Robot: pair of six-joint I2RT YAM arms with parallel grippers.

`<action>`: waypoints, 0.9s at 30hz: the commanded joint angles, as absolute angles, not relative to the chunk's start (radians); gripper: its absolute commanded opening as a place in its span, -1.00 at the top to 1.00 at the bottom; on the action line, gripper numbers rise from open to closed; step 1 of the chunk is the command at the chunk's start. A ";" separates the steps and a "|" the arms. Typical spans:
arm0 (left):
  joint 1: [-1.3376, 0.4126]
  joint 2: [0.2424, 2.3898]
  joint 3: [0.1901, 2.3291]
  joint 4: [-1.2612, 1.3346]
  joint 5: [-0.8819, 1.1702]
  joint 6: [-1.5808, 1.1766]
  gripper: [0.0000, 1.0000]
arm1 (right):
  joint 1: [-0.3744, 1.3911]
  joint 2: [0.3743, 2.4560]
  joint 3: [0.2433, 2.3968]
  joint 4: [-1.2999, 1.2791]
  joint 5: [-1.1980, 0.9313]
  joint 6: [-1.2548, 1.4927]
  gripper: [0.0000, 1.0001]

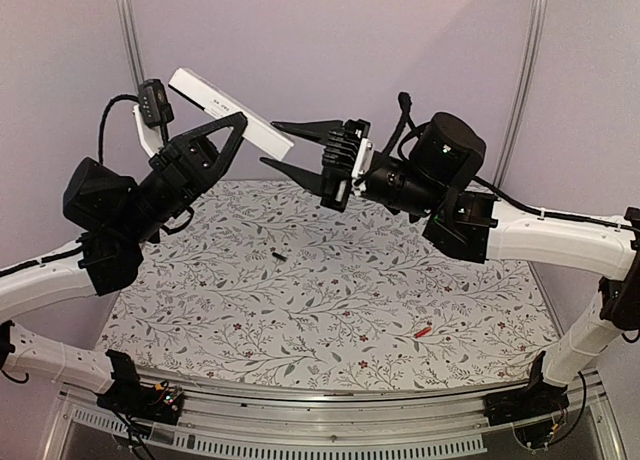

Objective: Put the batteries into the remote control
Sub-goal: Remove the battery cover from the remote control.

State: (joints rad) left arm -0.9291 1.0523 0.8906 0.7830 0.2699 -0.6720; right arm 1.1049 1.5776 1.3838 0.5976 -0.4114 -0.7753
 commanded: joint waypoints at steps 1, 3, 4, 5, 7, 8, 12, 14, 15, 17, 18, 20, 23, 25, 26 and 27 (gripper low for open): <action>-0.929 1.054 0.876 0.795 0.245 -0.674 1.00 | 1.112 1.577 1.382 0.605 -0.393 -0.761 0.32; -0.928 1.040 0.872 0.777 0.217 -0.665 1.00 | 1.112 1.571 1.371 0.601 -0.384 -0.760 0.37; -0.927 1.033 0.867 0.772 0.200 -0.662 1.00 | 1.112 1.567 1.368 0.598 -0.380 -0.759 0.37; -0.927 1.023 0.862 0.771 0.188 -0.659 1.00 | 1.112 1.565 1.364 0.595 -0.377 -0.760 0.37; -0.928 1.007 0.858 0.762 0.172 -0.648 1.00 | 1.112 1.558 1.355 0.590 -0.371 -0.764 0.35; -0.927 1.000 0.856 0.754 0.164 -0.642 1.00 | 1.112 1.557 1.351 0.587 -0.368 -0.768 0.35; -0.928 0.976 0.850 0.739 0.150 -0.630 1.00 | 1.112 1.545 1.337 0.581 -0.370 -0.778 0.34; -0.926 0.971 0.851 0.729 0.141 -0.623 1.00 | 1.112 1.543 1.330 0.574 -0.372 -0.786 0.27; -0.926 0.966 0.851 0.723 0.139 -0.620 1.00 | 1.112 1.541 1.328 0.566 -0.375 -0.791 0.23; -0.926 0.959 0.851 0.713 0.137 -0.611 1.00 | 1.112 1.534 1.318 0.555 -0.373 -0.805 0.16; -0.925 0.955 0.851 0.710 0.135 -0.606 1.00 | 1.112 1.528 1.314 0.552 -0.368 -0.813 0.12; -0.926 0.949 0.852 0.704 0.132 -0.600 1.00 | 1.112 1.521 1.307 0.543 -0.361 -0.826 0.08; -0.926 0.952 0.854 0.691 0.139 -0.598 1.00 | 1.112 1.513 1.307 0.539 -0.350 -0.844 0.07; -0.926 0.956 0.854 0.690 0.145 -0.602 1.00 | 1.112 1.511 1.311 0.538 -0.345 -0.851 0.07; -0.925 0.959 0.853 0.690 0.147 -0.604 1.00 | 1.112 1.511 1.315 0.539 -0.339 -0.855 0.07; -0.925 0.961 0.854 0.687 0.149 -0.606 1.00 | 1.112 1.512 1.319 0.540 -0.329 -0.856 0.07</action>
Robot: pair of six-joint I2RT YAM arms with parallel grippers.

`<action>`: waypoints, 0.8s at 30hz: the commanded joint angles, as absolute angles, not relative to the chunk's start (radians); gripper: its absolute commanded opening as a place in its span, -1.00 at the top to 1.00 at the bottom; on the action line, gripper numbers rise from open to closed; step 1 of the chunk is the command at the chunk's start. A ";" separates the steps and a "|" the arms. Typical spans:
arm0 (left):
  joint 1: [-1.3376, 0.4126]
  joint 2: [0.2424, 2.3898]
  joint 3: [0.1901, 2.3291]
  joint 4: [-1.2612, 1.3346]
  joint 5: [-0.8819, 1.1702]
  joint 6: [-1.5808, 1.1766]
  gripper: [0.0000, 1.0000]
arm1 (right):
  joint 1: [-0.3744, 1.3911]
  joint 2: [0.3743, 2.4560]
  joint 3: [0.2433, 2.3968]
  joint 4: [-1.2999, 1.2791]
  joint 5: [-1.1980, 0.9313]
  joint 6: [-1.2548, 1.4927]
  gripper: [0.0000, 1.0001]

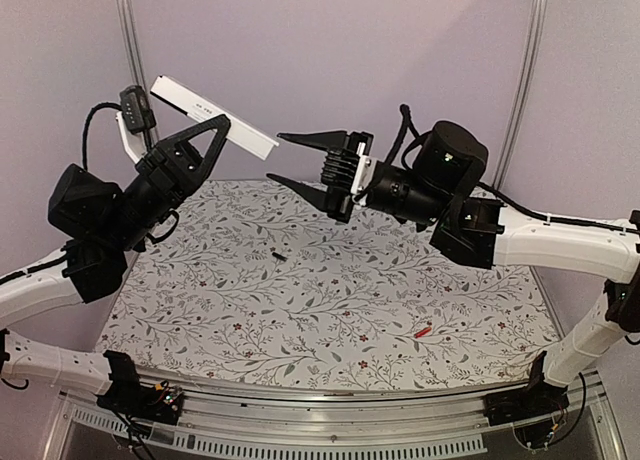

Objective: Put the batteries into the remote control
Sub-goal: Remove the battery cover from the remote control.

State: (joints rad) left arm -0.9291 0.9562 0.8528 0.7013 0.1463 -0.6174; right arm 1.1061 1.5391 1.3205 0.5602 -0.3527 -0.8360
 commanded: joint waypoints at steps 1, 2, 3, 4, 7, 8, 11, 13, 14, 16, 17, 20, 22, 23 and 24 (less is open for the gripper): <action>-0.924 0.963 0.855 0.684 0.150 -0.606 1.00 | 1.112 1.513 1.326 0.539 -0.310 -0.857 0.05; -0.925 0.963 0.854 0.679 0.151 -0.606 1.00 | 1.112 1.514 1.329 0.537 -0.290 -0.857 0.03; -0.924 0.963 0.856 0.677 0.153 -0.606 1.00 | 1.112 1.513 1.331 0.536 -0.266 -0.859 0.02; -0.924 0.962 0.856 0.674 0.154 -0.605 1.00 | 1.112 1.508 1.331 0.532 -0.246 -0.861 0.01; -0.924 0.959 0.857 0.670 0.158 -0.599 1.00 | 1.112 1.494 1.333 0.505 -0.220 -0.894 0.06; -0.924 0.957 0.858 0.669 0.158 -0.599 1.00 | 1.112 1.486 1.333 0.496 -0.221 -0.912 0.12; -0.925 0.954 0.855 0.668 0.155 -0.597 1.00 | 1.112 1.476 1.338 0.468 -0.225 -0.944 0.35; -0.923 0.953 0.853 0.667 0.151 -0.596 1.00 | 1.112 1.473 1.340 0.459 -0.228 -0.958 0.52; -0.922 0.953 0.854 0.667 0.148 -0.596 1.00 | 1.112 1.472 1.343 0.455 -0.231 -0.961 0.54; -0.922 0.951 0.852 0.666 0.146 -0.597 1.00 | 1.112 1.472 1.349 0.447 -0.237 -0.963 0.54; -0.922 0.951 0.851 0.666 0.144 -0.597 1.00 | 1.112 1.474 1.351 0.443 -0.241 -0.963 0.53; -0.922 0.951 0.850 0.667 0.143 -0.597 1.00 | 1.112 1.480 1.354 0.443 -0.246 -0.959 0.54; -0.921 0.952 0.850 0.667 0.143 -0.597 1.00 | 1.113 1.486 1.358 0.443 -0.249 -0.956 0.56; -0.921 0.954 0.850 0.667 0.144 -0.597 1.00 | 1.114 1.489 1.362 0.442 -0.250 -0.955 0.57; -0.921 0.954 0.850 0.667 0.144 -0.596 1.00 | 1.114 1.492 1.366 0.443 -0.251 -0.952 0.58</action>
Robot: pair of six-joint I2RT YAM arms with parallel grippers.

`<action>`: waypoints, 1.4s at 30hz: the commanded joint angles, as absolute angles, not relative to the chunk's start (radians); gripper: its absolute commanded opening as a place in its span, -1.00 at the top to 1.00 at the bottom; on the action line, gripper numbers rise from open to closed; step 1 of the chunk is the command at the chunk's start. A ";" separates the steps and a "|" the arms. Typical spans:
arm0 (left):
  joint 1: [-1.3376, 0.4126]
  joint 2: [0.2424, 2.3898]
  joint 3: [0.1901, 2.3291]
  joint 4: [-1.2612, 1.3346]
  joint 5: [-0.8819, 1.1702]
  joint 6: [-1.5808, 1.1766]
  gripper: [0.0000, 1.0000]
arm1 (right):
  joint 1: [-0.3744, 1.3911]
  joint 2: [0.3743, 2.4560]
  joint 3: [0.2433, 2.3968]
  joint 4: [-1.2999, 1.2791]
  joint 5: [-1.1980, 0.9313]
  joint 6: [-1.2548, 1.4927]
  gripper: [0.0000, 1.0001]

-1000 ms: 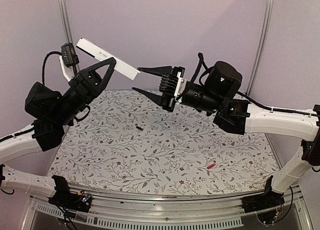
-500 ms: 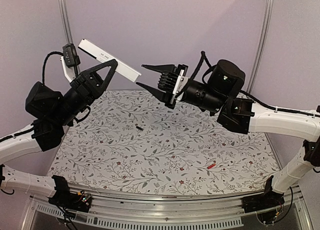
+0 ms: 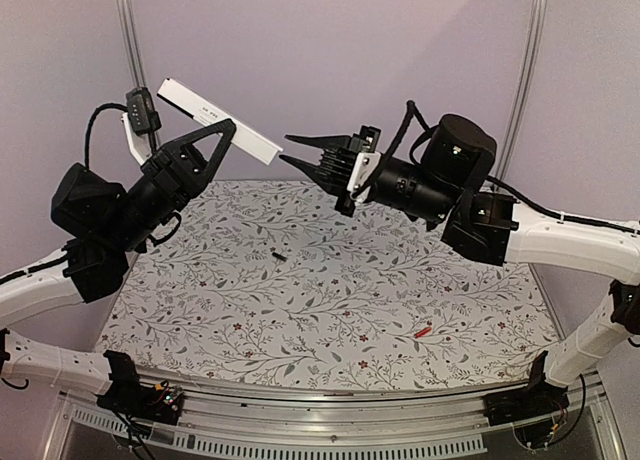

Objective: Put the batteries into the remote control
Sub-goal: Remove the battery cover from the remote control, then place the battery cover at the center of the board.

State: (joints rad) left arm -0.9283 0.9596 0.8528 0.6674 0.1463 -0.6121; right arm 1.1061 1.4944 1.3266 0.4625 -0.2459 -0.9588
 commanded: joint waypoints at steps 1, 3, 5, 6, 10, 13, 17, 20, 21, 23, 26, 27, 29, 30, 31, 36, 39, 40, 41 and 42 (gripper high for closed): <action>-0.922 0.954 0.848 0.666 0.144 -0.596 1.00 | 1.114 1.493 1.369 0.443 -0.251 -0.948 0.60; -0.920 0.954 0.846 0.664 0.143 -0.594 1.00 | 1.114 1.494 1.373 0.445 -0.254 -0.945 0.65; -0.919 0.953 0.843 0.664 0.138 -0.593 1.00 | 1.114 1.494 1.375 0.446 -0.264 -0.944 0.66; -0.918 0.952 0.842 0.665 0.136 -0.593 1.00 | 1.114 1.494 1.376 0.445 -0.268 -0.943 0.66; -0.918 0.949 0.841 0.667 0.136 -0.594 1.00 | 1.118 1.502 1.375 0.442 -0.273 -0.945 0.67; -0.917 0.948 0.841 0.667 0.136 -0.593 1.00 | 1.120 1.506 1.374 0.441 -0.273 -0.946 0.72; -0.916 0.947 0.837 0.670 0.136 -0.592 1.00 | 1.126 1.512 1.377 0.443 -0.275 -0.952 0.91; -0.915 0.946 0.833 0.675 0.135 -0.593 1.00 | 1.127 1.516 1.376 0.441 -0.276 -0.954 0.92; -0.915 0.946 0.833 0.675 0.136 -0.593 1.00 | 1.127 1.516 1.375 0.441 -0.277 -0.954 0.92; -0.915 0.945 0.832 0.675 0.136 -0.594 1.00 | 1.127 1.516 1.374 0.442 -0.275 -0.949 0.93; -0.913 0.937 0.828 0.671 0.129 -0.587 1.00 | 1.127 1.518 1.391 0.454 -0.226 -0.904 1.00; -0.912 0.933 0.826 0.665 0.123 -0.583 1.00 | 1.127 1.520 1.397 0.457 -0.204 -0.878 1.00; -0.910 0.922 0.822 0.648 0.103 -0.566 1.00 | 1.127 1.517 1.408 0.461 -0.162 -0.828 1.00; -0.909 0.915 0.819 0.641 0.092 -0.558 1.00 | 1.127 1.513 1.413 0.465 -0.145 -0.802 1.00; -0.908 0.909 0.812 0.634 0.080 -0.550 1.00 | 1.127 1.512 1.419 0.467 -0.126 -0.779 1.00; -0.906 0.893 0.807 0.572 0.033 -0.504 1.00 | 1.126 1.495 1.433 0.463 -0.053 -0.637 1.00; -0.905 0.891 0.801 0.562 0.026 -0.497 1.00 | 1.125 1.478 1.426 0.456 -0.020 -0.558 1.00; -0.906 0.891 0.800 0.559 0.025 -0.496 1.00 | 1.124 1.473 1.425 0.451 -0.009 -0.535 1.00; -0.906 0.890 0.801 0.555 0.026 -0.491 1.00 | 1.121 1.468 1.427 0.442 0.036 -0.513 1.00; -0.905 0.887 0.803 0.546 0.023 -0.485 1.00 | 1.116 1.461 1.435 0.416 0.066 -0.465 1.00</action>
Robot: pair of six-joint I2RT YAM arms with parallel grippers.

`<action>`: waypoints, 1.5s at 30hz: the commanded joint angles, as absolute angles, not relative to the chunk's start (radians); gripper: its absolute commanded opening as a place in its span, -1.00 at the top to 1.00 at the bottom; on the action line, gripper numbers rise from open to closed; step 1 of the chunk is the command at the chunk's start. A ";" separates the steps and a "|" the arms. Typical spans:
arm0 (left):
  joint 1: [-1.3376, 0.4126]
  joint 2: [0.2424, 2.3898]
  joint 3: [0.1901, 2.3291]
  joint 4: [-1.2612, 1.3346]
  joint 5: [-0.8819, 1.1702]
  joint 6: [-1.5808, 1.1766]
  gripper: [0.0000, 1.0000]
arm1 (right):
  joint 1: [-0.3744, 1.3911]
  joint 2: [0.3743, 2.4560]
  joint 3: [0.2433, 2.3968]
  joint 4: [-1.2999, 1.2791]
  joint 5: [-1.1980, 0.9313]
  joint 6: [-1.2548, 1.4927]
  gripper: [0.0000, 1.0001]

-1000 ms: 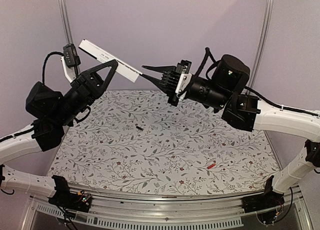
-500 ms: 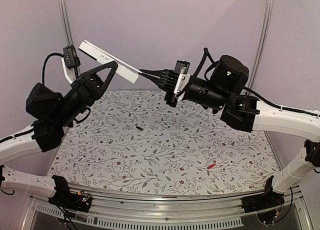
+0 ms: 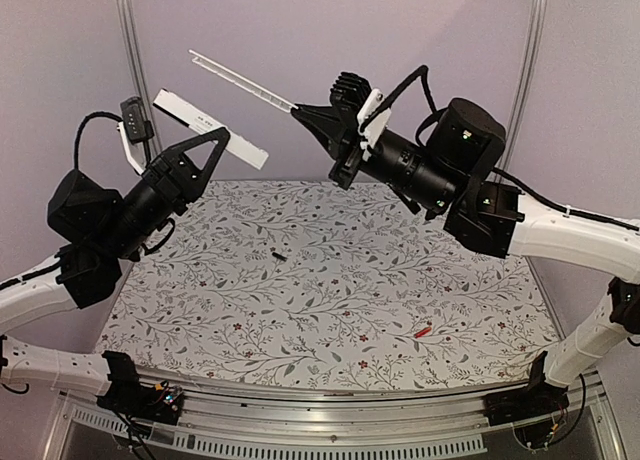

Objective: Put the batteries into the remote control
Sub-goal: Place the battery cover at the center of the board.

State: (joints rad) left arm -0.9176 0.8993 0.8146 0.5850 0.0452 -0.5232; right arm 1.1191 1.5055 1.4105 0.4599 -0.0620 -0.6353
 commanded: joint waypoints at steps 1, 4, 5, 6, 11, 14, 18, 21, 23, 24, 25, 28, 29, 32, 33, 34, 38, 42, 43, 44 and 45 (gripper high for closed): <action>-0.904 0.879 0.805 0.536 0.021 -0.478 1.00 | 1.102 1.458 1.444 0.375 0.093 -0.428 1.00; -0.904 0.840 0.801 0.503 0.003 -0.447 1.00 | 1.018 1.435 1.446 0.185 0.115 -0.202 1.00; -0.904 0.825 0.798 0.493 -0.028 -0.438 1.00 | 0.981 1.426 1.432 0.130 0.114 -0.108 1.00; -0.904 0.809 0.794 0.482 -0.046 -0.431 1.00 | 0.939 1.418 1.411 0.072 0.103 -0.039 1.00; -0.904 0.758 0.776 0.445 -0.089 -0.407 1.00 | 0.753 1.389 1.204 -0.084 -0.096 0.413 1.00; -0.904 0.748 0.763 0.437 -0.098 -0.406 1.00 | 0.689 1.388 1.091 -0.091 -0.161 0.547 1.00; -0.904 0.745 0.750 0.437 -0.087 -0.412 1.00 | 0.579 1.434 1.004 -0.085 -0.301 0.648 1.00; -0.904 0.746 0.752 0.435 -0.071 -0.416 1.00 | 0.514 1.501 0.967 -0.084 -0.358 0.668 1.00; -0.904 0.743 0.753 0.430 -0.065 -0.415 1.00 | 0.483 1.534 0.938 -0.080 -0.386 0.672 1.00; -0.904 0.740 0.752 0.428 -0.064 -0.414 1.00 | 0.468 1.547 0.922 -0.075 -0.407 0.676 1.00; -0.904 0.737 0.751 0.427 -0.066 -0.413 1.00 | 0.452 1.566 0.904 -0.062 -0.436 0.680 1.00; -0.904 0.730 0.746 0.429 -0.072 -0.409 1.00 | 0.401 1.608 0.836 -0.009 -0.529 0.703 1.00; -0.904 0.730 0.747 0.430 -0.071 -0.405 1.00 | 0.385 1.617 0.813 0.029 -0.559 0.708 1.00; -0.904 0.735 0.754 0.430 -0.065 -0.395 1.00 | 0.356 1.641 0.757 0.068 -0.605 0.720 1.00; -0.904 0.736 0.756 0.430 -0.063 -0.392 1.00 | 0.350 1.645 0.748 0.073 -0.608 0.722 1.00; -0.904 0.738 0.758 0.430 -0.061 -0.389 1.00 | 0.340 1.647 0.740 0.074 -0.610 0.722 1.00; -0.904 0.738 0.767 0.436 -0.052 -0.381 1.00 | 0.314 1.665 0.723 0.076 -0.613 0.725 0.90; -0.905 0.734 0.777 0.439 -0.036 -0.375 1.00 | 0.304 1.673 0.713 0.071 -0.591 0.730 0.48; -0.904 0.733 0.779 0.439 -0.034 -0.374 1.00 | 0.304 1.675 0.713 0.071 -0.587 0.729 0.39; -0.904 0.731 0.778 0.440 -0.030 -0.375 1.00 | 0.304 1.676 0.713 0.069 -0.584 0.730 0.35; -0.904 0.730 0.778 0.442 -0.027 -0.375 1.00 | 0.303 1.678 0.713 0.067 -0.581 0.727 0.32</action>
